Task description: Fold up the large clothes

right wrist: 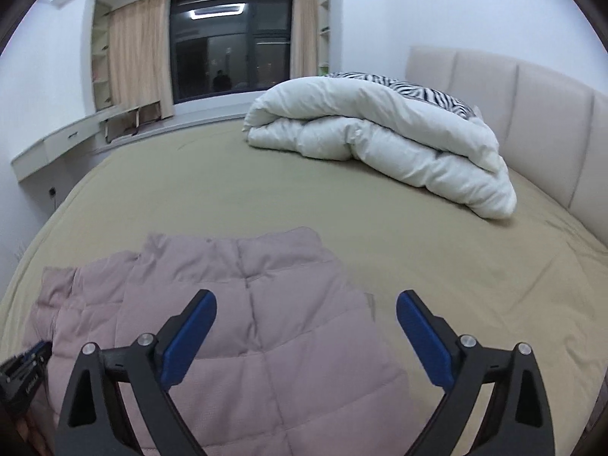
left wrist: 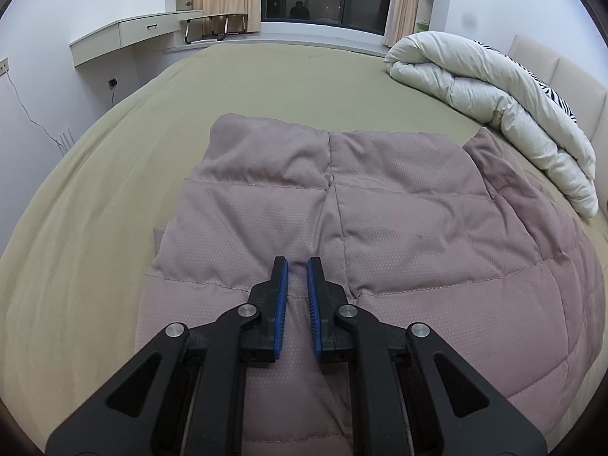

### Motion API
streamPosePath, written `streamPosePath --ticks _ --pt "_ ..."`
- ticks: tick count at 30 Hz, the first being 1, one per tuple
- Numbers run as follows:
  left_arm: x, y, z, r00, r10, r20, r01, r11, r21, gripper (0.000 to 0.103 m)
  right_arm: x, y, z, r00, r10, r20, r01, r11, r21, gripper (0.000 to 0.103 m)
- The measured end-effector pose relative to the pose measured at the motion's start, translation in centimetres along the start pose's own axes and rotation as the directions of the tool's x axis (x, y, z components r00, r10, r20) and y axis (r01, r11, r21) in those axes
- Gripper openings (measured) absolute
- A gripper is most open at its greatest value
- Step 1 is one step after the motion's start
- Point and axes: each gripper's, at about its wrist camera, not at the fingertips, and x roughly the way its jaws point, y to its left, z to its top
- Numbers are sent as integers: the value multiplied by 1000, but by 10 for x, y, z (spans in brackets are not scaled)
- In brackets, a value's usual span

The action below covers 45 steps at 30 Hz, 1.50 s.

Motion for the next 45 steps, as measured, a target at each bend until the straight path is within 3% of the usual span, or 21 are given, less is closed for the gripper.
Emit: streamPosePath --ticks 3,5,7,10,12,15,20,30,34,36,38,42,45 --pt "0 2 1 1000 -11 -1 11 999 -32 10 -11 16 5 987 158 16 -157 986 -50 98" --pt "0 0 2 1000 -3 -5 3 999 -35 10 -10 48 1 958 287 -25 -287 947 -147 98" --pt "0 -4 3 1000 9 -7 -10 1000 -15 10 0 78 -7 937 342 -76 -350 913 -209 95" --pt "4 -4 3 1000 8 -13 -8 1000 -5 10 45 101 -24 921 331 -203 -374 899 -227 95" --pt "6 -3 3 1000 -3 -11 3 1000 -6 10 78 99 -43 913 291 -285 -357 909 -215 102" --pt "12 -7 4 1000 -8 -2 8 1000 3 10 87 85 -58 900 358 -249 -410 889 -205 103" --pt "27 -10 5 1000 -6 12 6 1000 9 10 96 79 -69 888 403 -223 -446 871 -203 103" --pt "49 1 7 997 -73 17 73 997 -34 9 94 83 -79 888 422 -181 -453 870 -195 103" --pt "37 13 16 992 -125 -27 122 988 -93 10 88 81 -64 881 412 -233 -458 866 -200 103" --pt "23 22 19 989 -146 -31 141 981 -133 10 73 73 -54 884 395 -250 -444 877 -183 103" --pt "11 27 16 989 -148 -11 144 977 -154 10 51 60 -49 891 411 -193 -443 880 -172 103" --pt "11 23 6 992 -128 1 127 986 -112 10 42 53 -64 910 374 -182 -412 866 -284 103" --pt "16 16 -1 992 -127 -8 125 987 -103 10 61 40 -78 885 429 -182 -462 855 -236 103"
